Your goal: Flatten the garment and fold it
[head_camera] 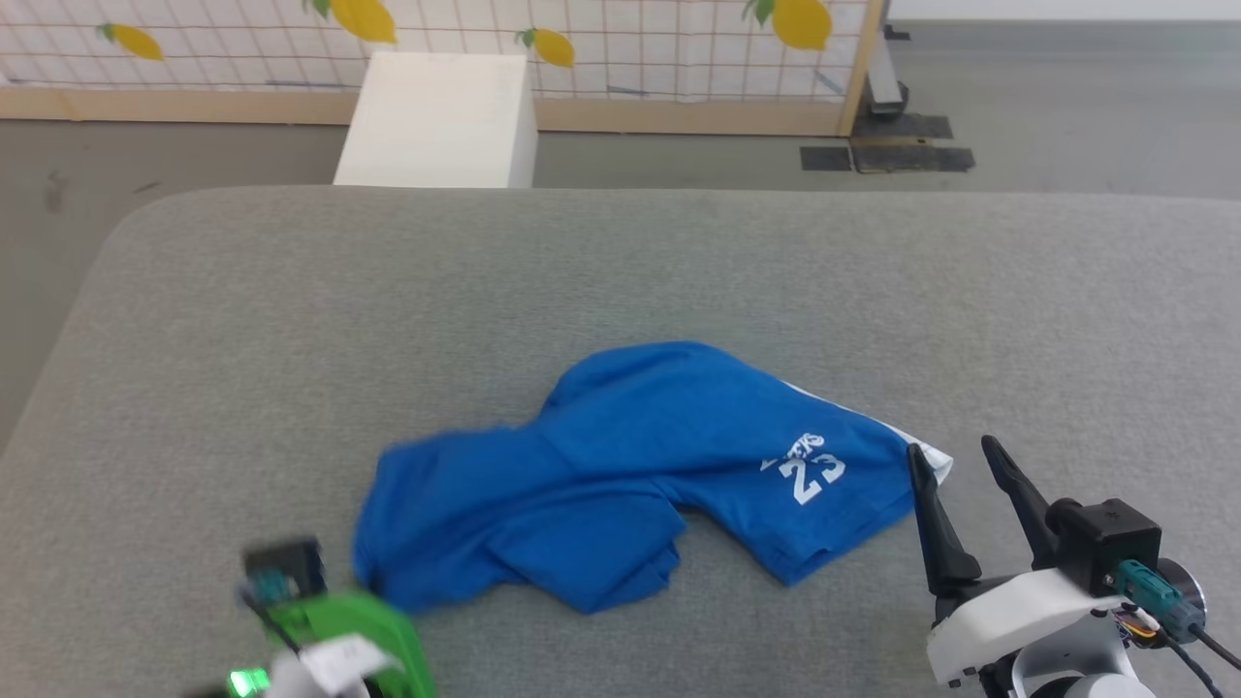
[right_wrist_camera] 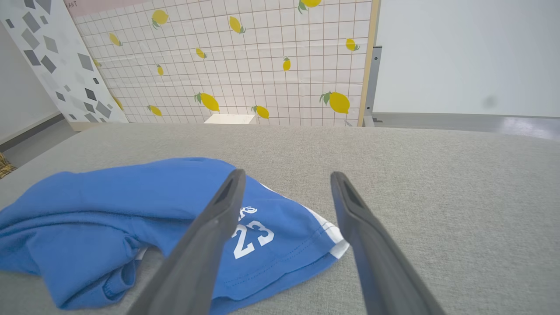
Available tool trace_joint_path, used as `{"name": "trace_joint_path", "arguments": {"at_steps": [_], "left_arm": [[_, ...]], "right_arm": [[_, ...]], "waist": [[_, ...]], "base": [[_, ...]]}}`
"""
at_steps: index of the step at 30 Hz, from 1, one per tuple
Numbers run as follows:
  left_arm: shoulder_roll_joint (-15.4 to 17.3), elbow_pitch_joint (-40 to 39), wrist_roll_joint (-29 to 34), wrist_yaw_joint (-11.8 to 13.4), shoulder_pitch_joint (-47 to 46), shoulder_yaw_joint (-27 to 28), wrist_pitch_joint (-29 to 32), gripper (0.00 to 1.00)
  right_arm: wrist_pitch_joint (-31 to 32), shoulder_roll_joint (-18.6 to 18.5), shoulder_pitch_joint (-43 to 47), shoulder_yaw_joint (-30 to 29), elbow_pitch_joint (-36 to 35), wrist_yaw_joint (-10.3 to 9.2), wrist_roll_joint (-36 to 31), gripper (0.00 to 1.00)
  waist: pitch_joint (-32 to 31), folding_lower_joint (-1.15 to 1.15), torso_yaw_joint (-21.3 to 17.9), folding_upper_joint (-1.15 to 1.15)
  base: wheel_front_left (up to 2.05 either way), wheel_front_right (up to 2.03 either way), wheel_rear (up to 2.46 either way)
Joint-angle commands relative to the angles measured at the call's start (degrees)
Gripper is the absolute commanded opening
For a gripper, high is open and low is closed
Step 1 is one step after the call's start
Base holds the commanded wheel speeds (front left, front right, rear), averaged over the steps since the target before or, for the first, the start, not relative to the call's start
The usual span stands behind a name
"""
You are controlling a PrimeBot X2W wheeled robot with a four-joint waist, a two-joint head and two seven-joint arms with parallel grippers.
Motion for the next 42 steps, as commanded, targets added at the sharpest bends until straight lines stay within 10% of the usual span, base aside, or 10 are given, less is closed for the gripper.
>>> {"name": "trace_joint_path", "arguments": {"at_steps": [1,2,3,17,35,37,42], "left_arm": [[0.1,-2.2,-1.7,-0.3,3.3,-1.0,3.1,0.06],[0.1,-4.1,-2.5,-0.5,4.8,-1.5,4.8,0.38],[0.1,-6.4,-3.5,-0.7,6.2,-1.8,6.0,1.0],[-4.5,-11.7,2.4,-5.7,-8.8,-3.2,-7.6,1.0],[-8.8,32.2,3.6,-10.6,-38.7,-13.1,24.8,1.0],[-8.6,32.9,3.7,-11.9,-39.9,-13.9,26.0,0.0],[-9.4,30.6,5.8,-11.6,-44.4,-12.5,11.3,0.0]], "right_arm": [[0.3,-0.1,0.5,0.0,-0.4,0.28,0.0,1.0],[0.4,-0.1,0.7,0.0,-0.4,0.28,0.0,1.0],[0.5,-0.1,0.7,0.1,-0.5,0.28,-0.1,1.0],[0.8,-0.1,-0.8,1.1,-1.6,0.28,0.4,1.0],[-0.9,-0.1,-4.8,2.5,0.0,0.28,1.7,1.0],[-1.2,-0.1,-4.8,2.4,0.3,0.28,1.8,1.0],[-1.6,-0.1,-5.0,2.2,0.8,0.28,2.1,1.0]], "waist": [[-1.3,0.0,1.7,0.0],[-1.4,0.0,2.0,0.0],[-1.4,0.0,2.3,0.0],[1.8,0.0,0.3,0.0],[8.2,0.0,-7.4,0.0],[8.2,0.0,-7.8,0.0],[8.3,0.0,-7.9,0.0]], "base": [[0.0,0.0,0.0],[0.0,0.0,0.0],[0.0,0.0,0.0],[0.0,0.0,0.0],[0.0,0.0,0.0],[0.0,0.0,0.0],[0.0,0.0,0.0]]}}
